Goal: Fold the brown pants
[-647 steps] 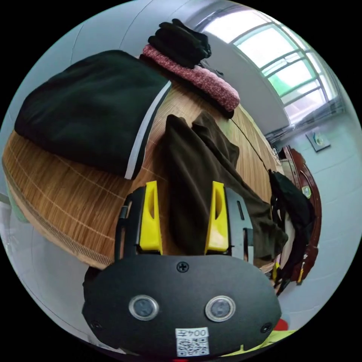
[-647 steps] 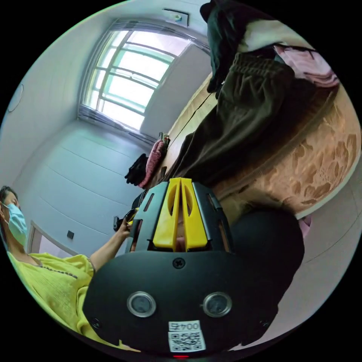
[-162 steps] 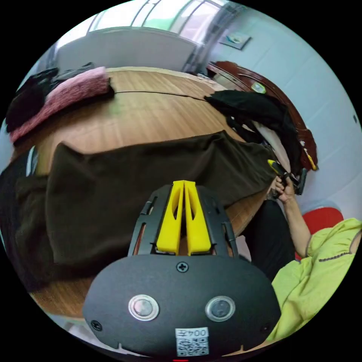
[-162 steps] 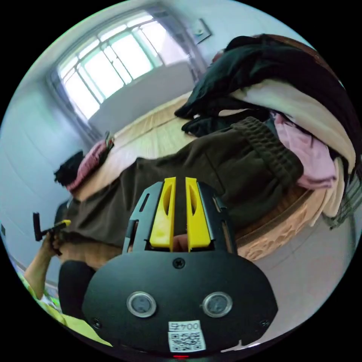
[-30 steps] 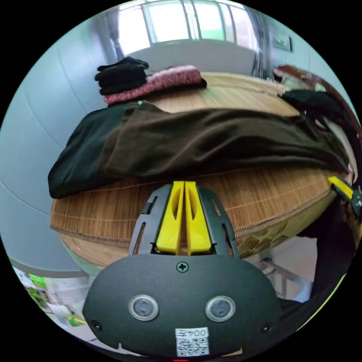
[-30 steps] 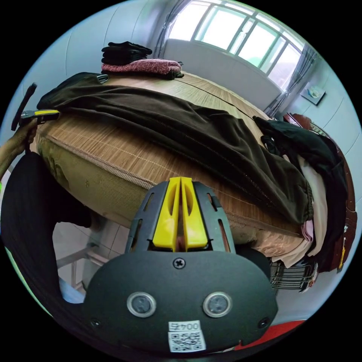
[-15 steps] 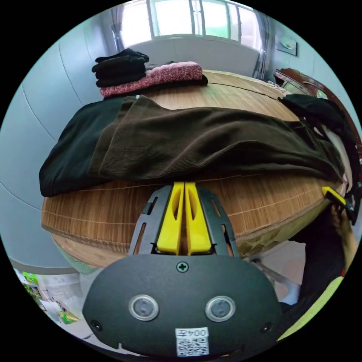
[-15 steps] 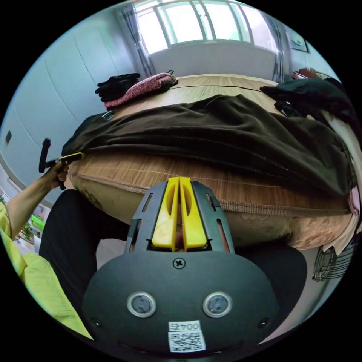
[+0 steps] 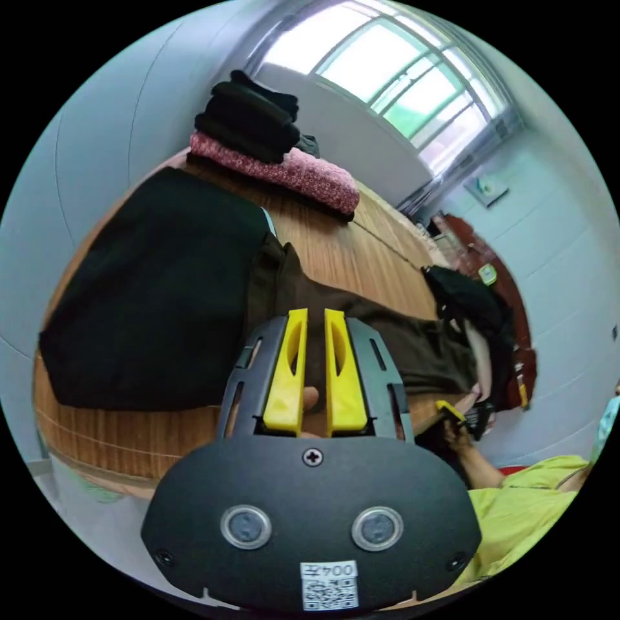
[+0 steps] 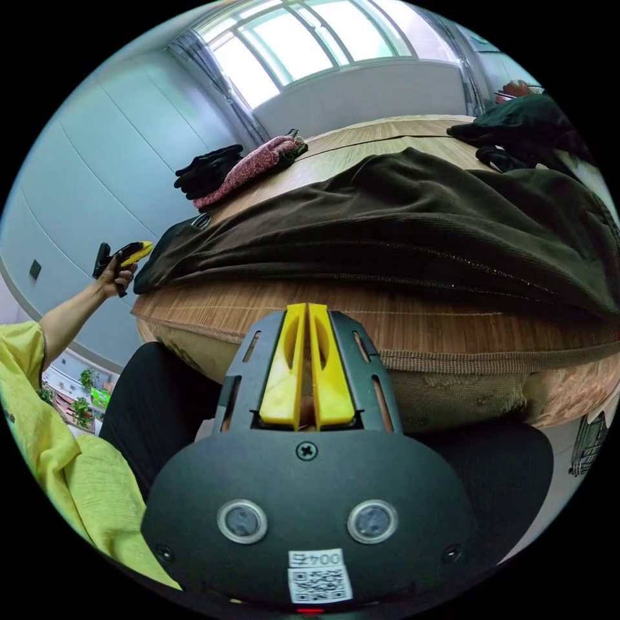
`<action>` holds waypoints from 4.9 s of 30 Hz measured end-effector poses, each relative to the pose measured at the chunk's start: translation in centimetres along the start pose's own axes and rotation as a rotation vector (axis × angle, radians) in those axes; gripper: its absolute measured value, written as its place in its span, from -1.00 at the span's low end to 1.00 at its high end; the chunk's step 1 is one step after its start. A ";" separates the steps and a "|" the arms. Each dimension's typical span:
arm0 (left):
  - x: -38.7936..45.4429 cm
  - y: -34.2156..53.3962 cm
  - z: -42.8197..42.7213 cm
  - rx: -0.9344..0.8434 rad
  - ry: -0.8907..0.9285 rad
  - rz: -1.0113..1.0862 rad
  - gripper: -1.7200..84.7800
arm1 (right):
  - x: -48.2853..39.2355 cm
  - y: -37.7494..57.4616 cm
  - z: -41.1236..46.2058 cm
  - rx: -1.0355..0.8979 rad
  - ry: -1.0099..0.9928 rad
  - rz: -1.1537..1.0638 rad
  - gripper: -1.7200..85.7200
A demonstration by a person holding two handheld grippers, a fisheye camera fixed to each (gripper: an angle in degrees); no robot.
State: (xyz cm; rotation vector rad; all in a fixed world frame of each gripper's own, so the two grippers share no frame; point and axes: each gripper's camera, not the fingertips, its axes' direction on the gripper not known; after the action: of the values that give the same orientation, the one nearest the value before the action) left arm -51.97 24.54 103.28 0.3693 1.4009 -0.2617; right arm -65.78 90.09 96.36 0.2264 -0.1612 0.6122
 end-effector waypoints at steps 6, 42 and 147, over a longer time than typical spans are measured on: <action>-5.3 -1.5 0.8 -0.123 0.044 -0.091 -0.74 | 1.3 0.5 -0.3 -0.001 -0.016 0.011 -0.98; -9.3 -0.3 1.6 -0.146 0.038 0.016 -0.89 | 4.0 2.3 -0.6 0.012 -0.056 0.052 -0.98; 10.6 -9.0 11.5 0.003 -0.809 0.235 -0.80 | 9.3 -1.8 -0.7 0.014 -0.174 0.104 -0.98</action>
State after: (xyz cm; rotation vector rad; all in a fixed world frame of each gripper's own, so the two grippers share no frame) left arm -43.42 12.09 93.41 0.3685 0.5562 -0.1869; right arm -57.17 93.95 97.40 0.2868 -0.3385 0.6972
